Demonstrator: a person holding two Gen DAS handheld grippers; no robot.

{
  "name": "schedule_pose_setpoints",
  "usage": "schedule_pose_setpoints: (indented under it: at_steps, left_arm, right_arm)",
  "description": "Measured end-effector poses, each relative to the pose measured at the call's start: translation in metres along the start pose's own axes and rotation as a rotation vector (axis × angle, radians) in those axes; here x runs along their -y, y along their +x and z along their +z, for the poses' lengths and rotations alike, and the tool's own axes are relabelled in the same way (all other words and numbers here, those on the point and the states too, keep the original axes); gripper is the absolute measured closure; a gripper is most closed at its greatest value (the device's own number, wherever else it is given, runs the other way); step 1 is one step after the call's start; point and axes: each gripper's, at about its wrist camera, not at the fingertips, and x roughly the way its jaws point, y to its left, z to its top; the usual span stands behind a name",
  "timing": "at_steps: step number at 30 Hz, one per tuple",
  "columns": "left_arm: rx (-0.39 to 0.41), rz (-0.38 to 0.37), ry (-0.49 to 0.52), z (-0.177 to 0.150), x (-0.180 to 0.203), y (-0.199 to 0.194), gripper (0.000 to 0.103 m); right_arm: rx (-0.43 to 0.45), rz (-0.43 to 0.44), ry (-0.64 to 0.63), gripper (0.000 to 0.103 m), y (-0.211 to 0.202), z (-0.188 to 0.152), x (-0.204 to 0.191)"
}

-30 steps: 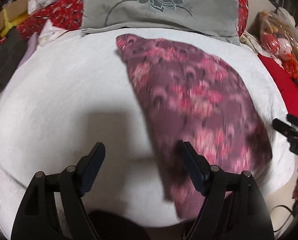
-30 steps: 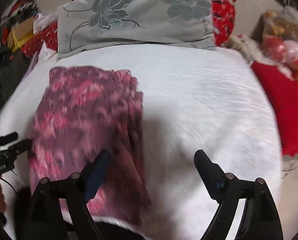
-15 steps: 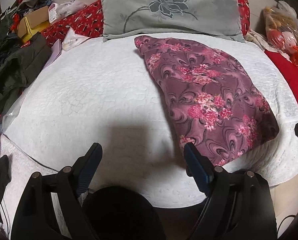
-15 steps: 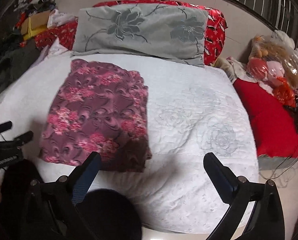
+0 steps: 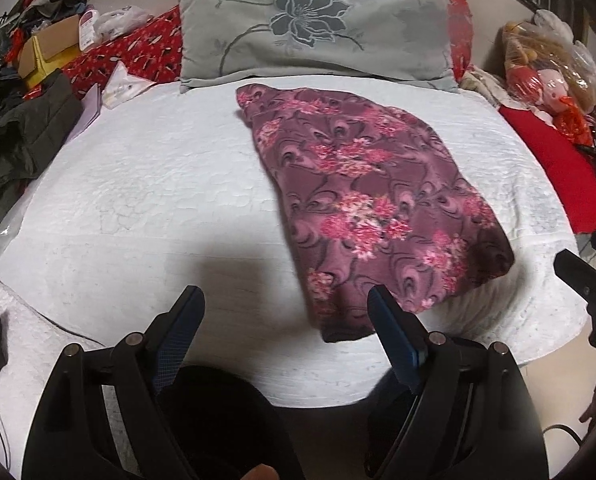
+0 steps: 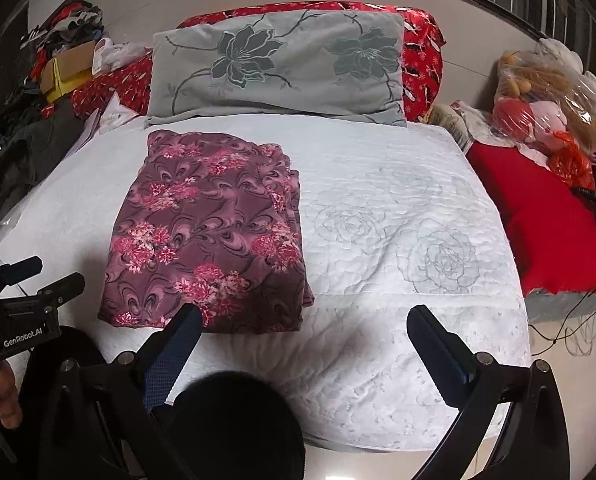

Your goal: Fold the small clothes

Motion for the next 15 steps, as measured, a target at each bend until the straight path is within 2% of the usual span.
schedule_pose_setpoints:
  at_steps: [9, 15]
  left_arm:
    - [0.002, -0.060, 0.027, -0.005, 0.013, -0.007, 0.019]
    - [-0.009, -0.101, 0.004, -0.006, 0.020, -0.010, 0.019]
  right_arm:
    - [0.001, 0.009, 0.009, 0.000, -0.003, -0.002, 0.001]
    - [0.000, 0.014, 0.027, 0.000, -0.002, -0.003, 0.003]
